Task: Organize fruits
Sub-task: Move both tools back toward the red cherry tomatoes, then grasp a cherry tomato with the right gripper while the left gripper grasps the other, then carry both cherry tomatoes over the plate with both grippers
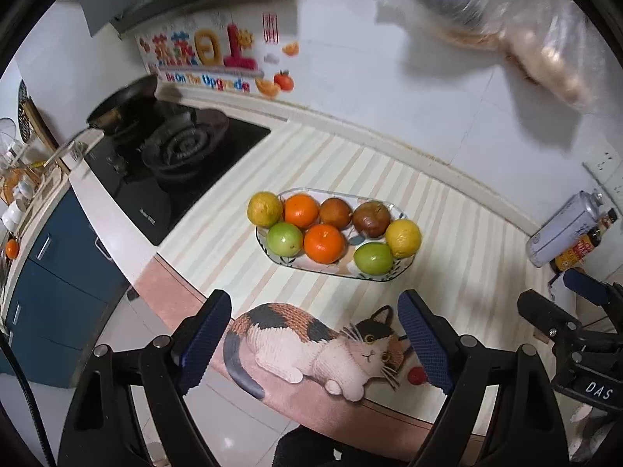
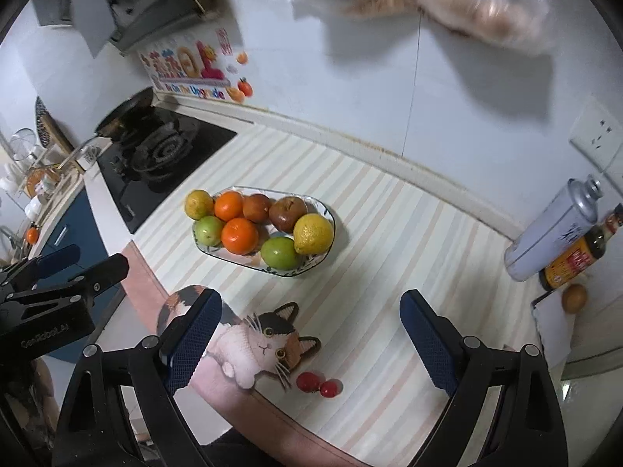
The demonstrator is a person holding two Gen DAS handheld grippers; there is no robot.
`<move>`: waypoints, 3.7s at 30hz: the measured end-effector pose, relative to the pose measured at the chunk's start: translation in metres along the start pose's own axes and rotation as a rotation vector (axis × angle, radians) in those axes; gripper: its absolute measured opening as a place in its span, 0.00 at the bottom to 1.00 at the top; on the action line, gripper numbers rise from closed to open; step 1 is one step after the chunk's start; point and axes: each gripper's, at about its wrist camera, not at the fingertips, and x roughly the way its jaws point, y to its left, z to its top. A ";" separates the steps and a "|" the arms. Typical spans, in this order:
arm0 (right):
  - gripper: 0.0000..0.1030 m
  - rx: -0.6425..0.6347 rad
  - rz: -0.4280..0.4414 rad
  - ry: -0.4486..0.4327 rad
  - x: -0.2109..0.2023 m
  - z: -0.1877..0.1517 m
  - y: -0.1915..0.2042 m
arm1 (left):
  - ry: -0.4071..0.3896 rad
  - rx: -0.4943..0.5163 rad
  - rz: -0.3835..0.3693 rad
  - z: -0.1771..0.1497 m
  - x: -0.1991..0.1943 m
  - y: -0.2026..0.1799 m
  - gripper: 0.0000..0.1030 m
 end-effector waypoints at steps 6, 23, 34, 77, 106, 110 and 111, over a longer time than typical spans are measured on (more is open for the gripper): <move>0.92 -0.012 0.019 -0.046 -0.040 -0.005 0.001 | -0.066 0.000 -0.013 -0.008 -0.041 -0.007 0.85; 0.92 0.054 0.100 0.000 -0.034 -0.011 -0.013 | -0.092 -0.025 -0.017 -0.018 -0.062 -0.013 0.85; 0.63 0.182 0.103 0.387 0.144 -0.107 -0.067 | 0.190 0.012 0.068 -0.055 0.068 -0.032 1.00; 0.24 0.282 0.136 0.392 0.155 -0.161 -0.126 | 0.528 0.201 -0.226 -0.137 0.203 -0.177 0.29; 0.24 0.087 0.338 0.250 0.280 0.013 0.057 | 0.377 -0.286 -0.234 0.029 0.237 0.047 0.29; 0.24 0.069 0.321 0.271 0.293 0.014 0.061 | 0.404 -0.287 -0.243 0.026 0.247 0.049 0.29; 0.24 0.066 0.317 0.272 0.295 0.014 0.061 | 0.408 -0.289 -0.244 0.027 0.248 0.049 0.29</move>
